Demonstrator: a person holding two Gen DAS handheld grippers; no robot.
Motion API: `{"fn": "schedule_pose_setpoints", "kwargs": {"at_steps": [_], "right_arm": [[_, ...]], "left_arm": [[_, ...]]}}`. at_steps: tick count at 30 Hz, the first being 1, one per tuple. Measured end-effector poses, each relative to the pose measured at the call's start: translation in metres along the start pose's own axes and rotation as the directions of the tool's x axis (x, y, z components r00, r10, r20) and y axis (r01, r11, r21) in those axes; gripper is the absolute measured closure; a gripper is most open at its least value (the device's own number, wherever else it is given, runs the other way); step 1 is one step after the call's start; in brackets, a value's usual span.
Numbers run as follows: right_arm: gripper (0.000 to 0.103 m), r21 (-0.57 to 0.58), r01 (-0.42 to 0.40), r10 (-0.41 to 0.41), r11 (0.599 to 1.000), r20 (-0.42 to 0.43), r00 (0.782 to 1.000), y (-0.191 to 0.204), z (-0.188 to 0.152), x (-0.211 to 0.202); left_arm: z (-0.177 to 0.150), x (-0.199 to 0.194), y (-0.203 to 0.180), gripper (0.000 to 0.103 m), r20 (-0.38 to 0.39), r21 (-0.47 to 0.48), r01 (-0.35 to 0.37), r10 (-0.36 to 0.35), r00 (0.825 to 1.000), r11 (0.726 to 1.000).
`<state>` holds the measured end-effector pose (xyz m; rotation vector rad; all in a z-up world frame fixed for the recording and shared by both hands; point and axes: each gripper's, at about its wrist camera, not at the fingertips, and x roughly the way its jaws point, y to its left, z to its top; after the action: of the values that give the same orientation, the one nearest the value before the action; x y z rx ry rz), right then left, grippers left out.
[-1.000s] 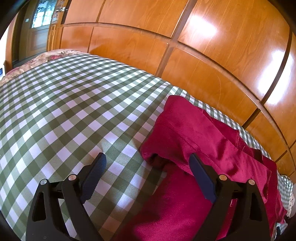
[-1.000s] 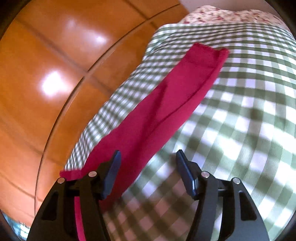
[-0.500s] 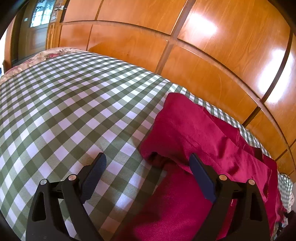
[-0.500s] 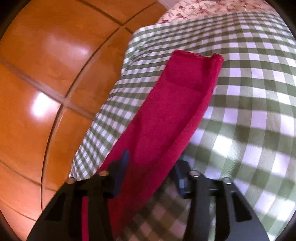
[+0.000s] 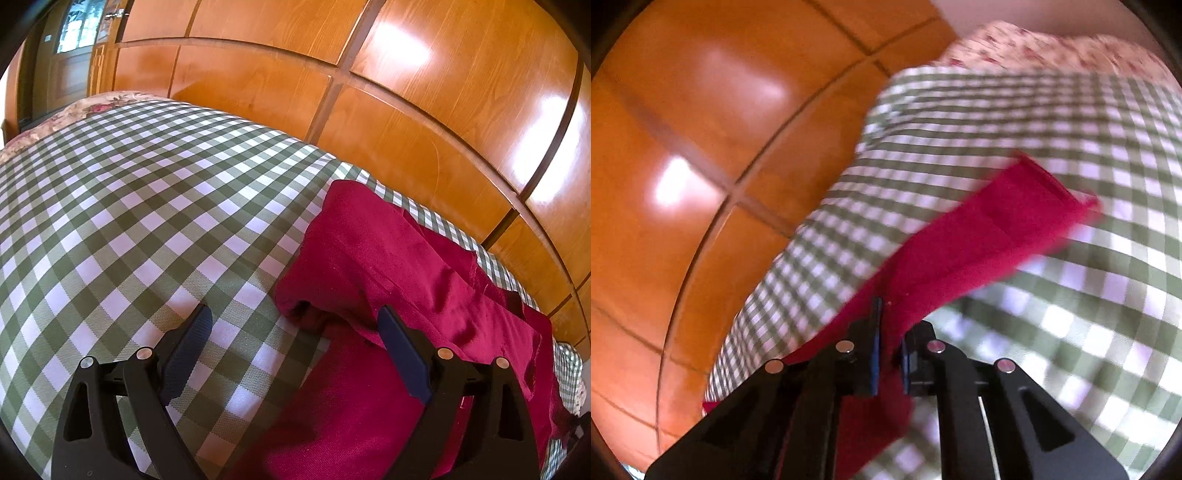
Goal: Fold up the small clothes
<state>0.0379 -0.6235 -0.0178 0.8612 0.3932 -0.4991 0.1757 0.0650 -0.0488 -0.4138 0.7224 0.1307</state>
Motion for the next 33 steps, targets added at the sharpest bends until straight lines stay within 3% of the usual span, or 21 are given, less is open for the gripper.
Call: {"fn": "schedule_pose_setpoints", "kwargs": {"at_steps": [5, 9, 11, 15, 18, 21, 24, 26, 28, 29, 30, 33], "right_arm": [[0.095, -0.188, -0.02, 0.02, 0.982, -0.002, 1.0, 0.057, -0.021, -0.006], [0.095, -0.378, -0.074, 0.072, 0.923, -0.019, 0.997, 0.116, -0.054, -0.014], [0.095, -0.498, -0.102, 0.099, 0.861, -0.032, 0.995, 0.148, -0.078, -0.019], [0.095, -0.74, -0.15, 0.12, 0.655, -0.095, 0.988, 0.21, -0.15, -0.023], [0.095, -0.839, -0.159, 0.097, 0.52, -0.126, 0.987, 0.236, -0.202, -0.018], [0.092, -0.892, -0.164, 0.049, 0.42, -0.158, 0.986, 0.248, -0.245, -0.005], [0.07, -0.917, -0.194, -0.015, 0.349, -0.212, 0.977, 0.249, -0.28, 0.009], [0.066, -0.931, -0.176, -0.031, 0.321, -0.196, 0.98, 0.242, -0.294, 0.009], [0.063, -0.938, -0.168, -0.023, 0.303, -0.183, 0.983, 0.238, -0.3, 0.005], [0.048, -0.933, -0.19, -0.019, 0.306, -0.206, 0.978, 0.237, -0.301, 0.003], [0.041, -0.93, -0.211, -0.007, 0.3, -0.223, 0.975, 0.236, -0.303, 0.0], [0.029, -0.96, -0.173, 0.03, 0.22, -0.171, 0.985, 0.237, -0.317, -0.014]], "left_arm": [[0.0, 0.0, 0.0, 0.013, 0.0, -0.001, 0.001, -0.001, 1.0, 1.0], [0.001, 0.001, 0.0, 0.013, -0.002, -0.001, 0.001, -0.001, 1.0, 1.0], [0.001, 0.001, 0.0, 0.013, -0.001, -0.002, 0.001, -0.001, 1.0, 1.0], [0.001, 0.001, 0.0, 0.013, -0.002, -0.004, 0.003, -0.003, 1.0, 1.0], [0.001, 0.001, 0.0, 0.013, -0.002, -0.005, 0.003, -0.003, 1.0, 1.0], [0.0, 0.002, -0.001, 0.013, -0.002, -0.006, 0.004, -0.004, 1.0, 1.0], [0.0, 0.002, 0.0, 0.012, -0.003, -0.006, 0.007, -0.007, 1.0, 1.0], [0.001, 0.002, 0.0, 0.012, -0.003, -0.007, 0.008, -0.008, 1.0, 1.0], [0.001, 0.002, -0.001, 0.012, -0.004, -0.008, 0.009, -0.009, 1.0, 1.0], [0.0, 0.002, -0.001, 0.012, -0.004, -0.007, 0.008, -0.009, 1.0, 1.0], [0.001, 0.002, 0.0, 0.012, -0.004, -0.008, 0.008, -0.008, 1.0, 1.0], [0.001, 0.002, 0.0, 0.012, -0.003, -0.009, 0.008, -0.008, 1.0, 1.0]]}}
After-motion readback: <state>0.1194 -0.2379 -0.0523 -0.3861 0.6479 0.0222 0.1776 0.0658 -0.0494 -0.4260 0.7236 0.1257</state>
